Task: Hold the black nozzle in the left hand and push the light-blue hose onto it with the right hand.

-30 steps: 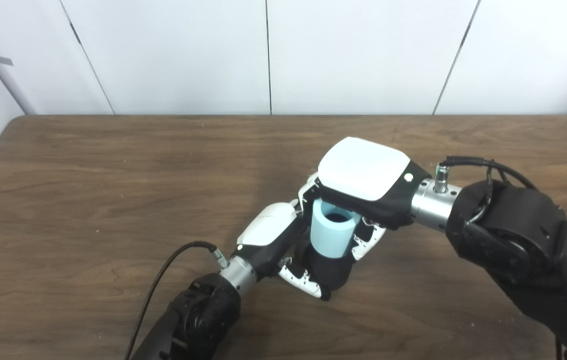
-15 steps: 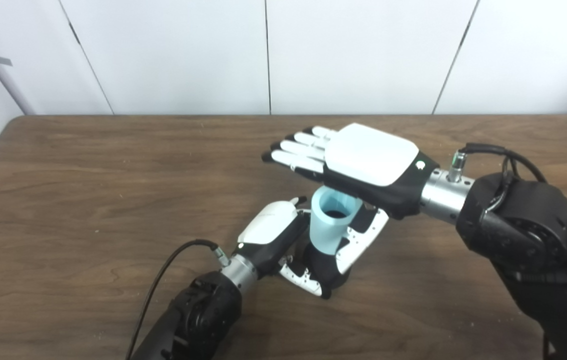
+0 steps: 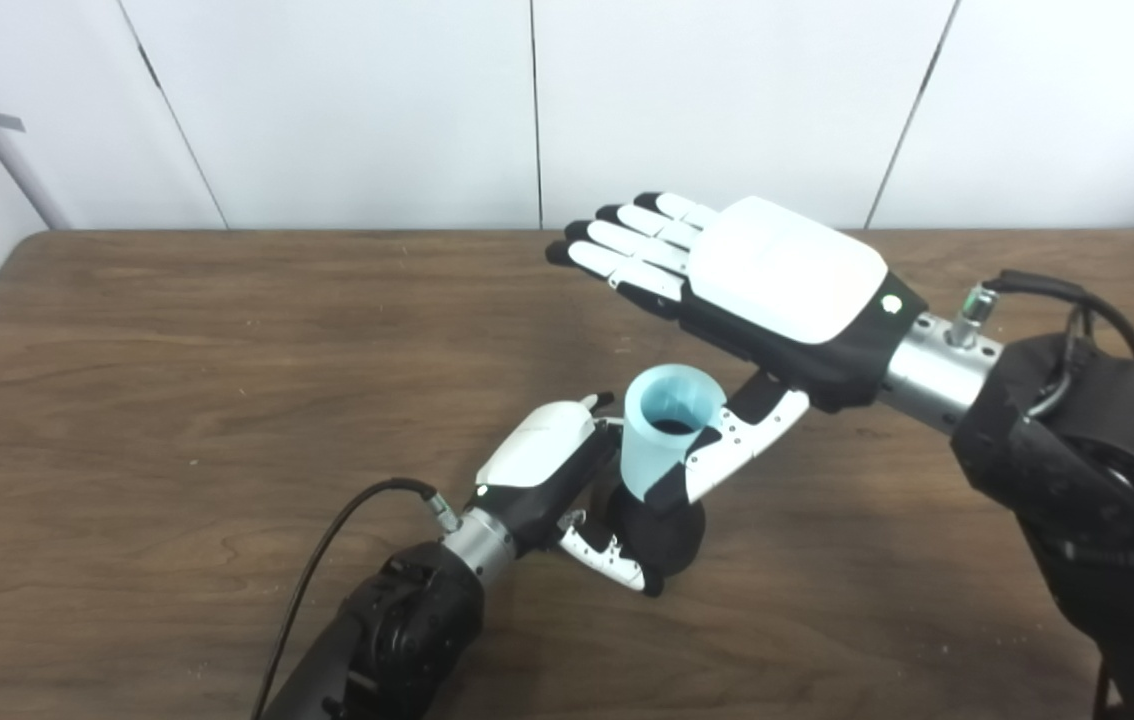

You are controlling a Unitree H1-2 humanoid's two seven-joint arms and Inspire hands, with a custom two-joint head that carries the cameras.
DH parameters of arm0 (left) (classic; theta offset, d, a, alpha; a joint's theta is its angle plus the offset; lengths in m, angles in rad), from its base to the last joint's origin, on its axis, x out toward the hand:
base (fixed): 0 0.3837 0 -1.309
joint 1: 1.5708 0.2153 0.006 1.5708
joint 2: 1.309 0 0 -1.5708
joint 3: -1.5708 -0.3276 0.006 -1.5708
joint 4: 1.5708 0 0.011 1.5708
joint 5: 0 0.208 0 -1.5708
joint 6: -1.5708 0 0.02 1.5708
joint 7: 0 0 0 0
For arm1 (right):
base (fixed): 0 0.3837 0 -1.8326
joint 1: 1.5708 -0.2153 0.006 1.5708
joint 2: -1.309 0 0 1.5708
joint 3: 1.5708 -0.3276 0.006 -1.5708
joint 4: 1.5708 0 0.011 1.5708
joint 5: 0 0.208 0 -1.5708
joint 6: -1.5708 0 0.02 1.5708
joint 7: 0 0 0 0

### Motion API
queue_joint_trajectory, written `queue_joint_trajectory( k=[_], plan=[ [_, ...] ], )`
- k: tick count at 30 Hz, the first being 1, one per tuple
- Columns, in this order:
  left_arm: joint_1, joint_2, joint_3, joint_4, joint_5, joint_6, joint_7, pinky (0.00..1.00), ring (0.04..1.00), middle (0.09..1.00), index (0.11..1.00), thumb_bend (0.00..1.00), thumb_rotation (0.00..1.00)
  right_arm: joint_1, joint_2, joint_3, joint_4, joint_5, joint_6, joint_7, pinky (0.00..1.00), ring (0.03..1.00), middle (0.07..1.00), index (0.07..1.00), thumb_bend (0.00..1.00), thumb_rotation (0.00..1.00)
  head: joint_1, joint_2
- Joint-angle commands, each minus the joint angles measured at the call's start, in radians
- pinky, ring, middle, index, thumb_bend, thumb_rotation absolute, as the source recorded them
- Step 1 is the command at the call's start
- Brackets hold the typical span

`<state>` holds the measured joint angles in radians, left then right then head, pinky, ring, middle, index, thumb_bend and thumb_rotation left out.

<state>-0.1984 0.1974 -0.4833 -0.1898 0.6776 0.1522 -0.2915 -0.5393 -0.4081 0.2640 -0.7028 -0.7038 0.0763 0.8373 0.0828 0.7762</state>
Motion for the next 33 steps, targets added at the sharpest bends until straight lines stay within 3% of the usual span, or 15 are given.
queue_joint_trajectory(
  k=[1,3,6,13,20,33],
  plan=[
    [0.019,0.015,-0.020,0.044,0.018,0.032,-0.051,1.00,0.714,0.488,0.486,0.52,0.00,-0.002,-0.031,-0.027,-0.046,0.017,-0.023,-0.027,1.00,1.000,1.000,1.000,0.66,0.97,0.003,0.001],
    [0.021,0.016,-0.017,0.037,0.022,0.041,-0.053,1.00,0.762,0.499,0.481,0.52,0.00,0.027,-0.052,-0.042,-0.062,0.017,-0.057,-0.039,1.00,1.000,1.000,0.999,0.66,0.97,0.004,0.002],
    [0.023,0.017,-0.013,0.032,0.023,0.048,-0.054,1.00,0.739,0.516,0.469,0.52,0.00,0.058,-0.071,-0.061,-0.075,0.017,-0.094,-0.053,1.00,1.000,1.000,0.985,0.68,0.97,0.002,0.002],
    [0.023,0.015,-0.011,0.037,0.027,0.050,-0.049,1.00,0.714,0.479,0.489,0.52,0.00,0.117,-0.120,-0.097,-0.121,0.060,-0.082,-0.015,1.00,1.000,1.000,1.000,0.65,0.96,0.000,0.000],
    [0.023,0.021,-0.012,0.033,0.034,0.047,-0.054,1.00,0.718,0.491,0.484,0.52,0.00,0.135,-0.110,-0.080,-0.139,0.050,-0.058,0.037,1.00,1.000,1.000,1.000,0.66,1.00,0.000,0.002],
    [0.026,0.022,-0.013,0.031,0.031,0.048,-0.059,1.00,0.713,0.494,0.483,0.52,0.00,0.186,-0.096,-0.059,-0.137,0.030,-0.091,0.046,1.00,1.000,1.000,1.000,0.67,1.00,0.002,0.010]
  ],
)
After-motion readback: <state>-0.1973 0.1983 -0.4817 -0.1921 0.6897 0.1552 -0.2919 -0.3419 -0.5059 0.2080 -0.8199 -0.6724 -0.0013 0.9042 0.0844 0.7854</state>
